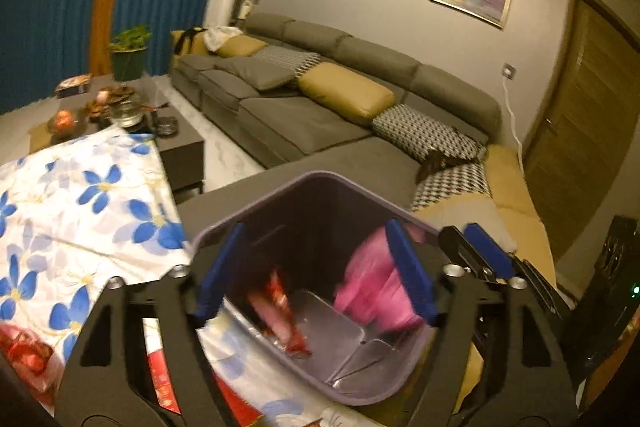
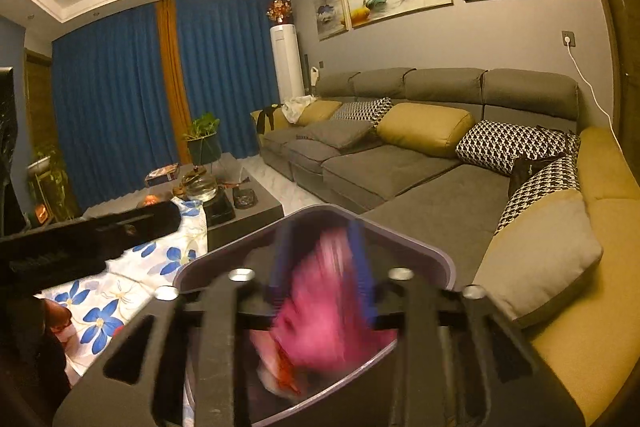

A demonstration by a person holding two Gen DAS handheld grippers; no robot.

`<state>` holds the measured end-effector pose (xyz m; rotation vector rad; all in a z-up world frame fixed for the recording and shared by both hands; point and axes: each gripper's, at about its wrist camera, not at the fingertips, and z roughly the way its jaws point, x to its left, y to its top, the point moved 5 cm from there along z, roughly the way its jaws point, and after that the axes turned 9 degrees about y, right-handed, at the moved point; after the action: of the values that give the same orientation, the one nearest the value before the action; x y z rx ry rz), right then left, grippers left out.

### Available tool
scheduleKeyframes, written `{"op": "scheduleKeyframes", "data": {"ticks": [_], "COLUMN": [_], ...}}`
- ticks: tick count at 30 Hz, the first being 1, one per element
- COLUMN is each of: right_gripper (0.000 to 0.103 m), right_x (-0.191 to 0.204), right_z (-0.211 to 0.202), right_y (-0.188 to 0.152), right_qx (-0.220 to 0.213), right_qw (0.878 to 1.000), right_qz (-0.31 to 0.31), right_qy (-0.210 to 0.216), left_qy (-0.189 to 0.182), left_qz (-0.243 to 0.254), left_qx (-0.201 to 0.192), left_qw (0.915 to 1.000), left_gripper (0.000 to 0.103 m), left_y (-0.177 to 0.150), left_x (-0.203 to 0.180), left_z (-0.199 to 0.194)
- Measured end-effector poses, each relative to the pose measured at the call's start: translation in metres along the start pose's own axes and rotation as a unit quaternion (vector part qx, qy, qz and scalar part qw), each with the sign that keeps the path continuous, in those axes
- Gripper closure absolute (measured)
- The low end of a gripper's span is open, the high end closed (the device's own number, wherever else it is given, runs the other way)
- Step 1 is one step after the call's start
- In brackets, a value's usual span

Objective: Collect trash
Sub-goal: 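Open the left tool over the bin while the right tool releases the pink bag, then move both open tools back over the table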

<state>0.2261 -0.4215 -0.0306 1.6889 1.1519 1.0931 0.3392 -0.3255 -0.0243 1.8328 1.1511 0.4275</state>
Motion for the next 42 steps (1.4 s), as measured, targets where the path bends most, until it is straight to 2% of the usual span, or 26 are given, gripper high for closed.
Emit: {"op": "scheduleKeyframes", "data": {"ticks": [4, 6, 11, 13, 21, 27, 30, 35, 38, 42], "right_gripper": [0.065, 0.06, 0.036, 0.03, 0.022, 0.022, 0.022, 0.022, 0.022, 0.022], "right_x": [0.002, 0.006, 0.026, 0.035, 0.081, 0.114, 0.131, 0.165, 0.186, 0.204], "right_z": [-0.003, -0.009, -0.035, -0.049, -0.108, -0.143, -0.157, -0.174, -0.179, -0.181], "right_y": [0.002, 0.003, 0.004, 0.002, -0.019, -0.04, -0.05, -0.071, -0.087, -0.111], "right_qx": [0.0, -0.004, -0.019, -0.022, -0.039, -0.038, -0.044, -0.038, -0.026, -0.004], "right_qw": [1.0, 1.0, 1.0, 0.999, 0.996, 0.993, 0.991, 0.987, 0.983, 0.98], "right_qz": [0.002, 0.002, -0.016, -0.021, -0.052, -0.062, -0.068, -0.086, -0.1, -0.113], "right_qy": [0.001, 0.004, 0.006, 0.016, 0.059, 0.098, 0.108, 0.132, 0.149, 0.162], "left_qy": [0.037, 0.058, 0.078, 0.083, 0.125, 0.185, 0.227, 0.264, 0.28, 0.283], "left_qz": [-0.003, -0.003, -0.014, -0.022, -0.059, -0.062, -0.069, -0.079, -0.074, -0.064], "left_qx": [-0.024, -0.041, -0.074, -0.086, -0.116, -0.13, -0.132, -0.129, -0.119, -0.094], "left_qw": [0.999, 0.9975, 0.9941, 0.9926, 0.9836, 0.972, 0.9626, 0.9526, 0.9498, 0.9523], "left_gripper": [0.022, 0.02, 0.017, 0.016, 0.014, 0.014, 0.014, 0.014, 0.014, 0.014], "left_y": [0.004, 0.006, 0.008, 0.005, -0.027, -0.074, -0.11, -0.161, -0.192, -0.231], "left_x": [0.012, 0.018, 0.028, 0.033, 0.074, 0.112, 0.14, 0.178, 0.191, 0.198], "left_z": [-0.023, -0.04, -0.088, -0.112, -0.208, -0.271, -0.3, -0.336, -0.348, -0.354]}}
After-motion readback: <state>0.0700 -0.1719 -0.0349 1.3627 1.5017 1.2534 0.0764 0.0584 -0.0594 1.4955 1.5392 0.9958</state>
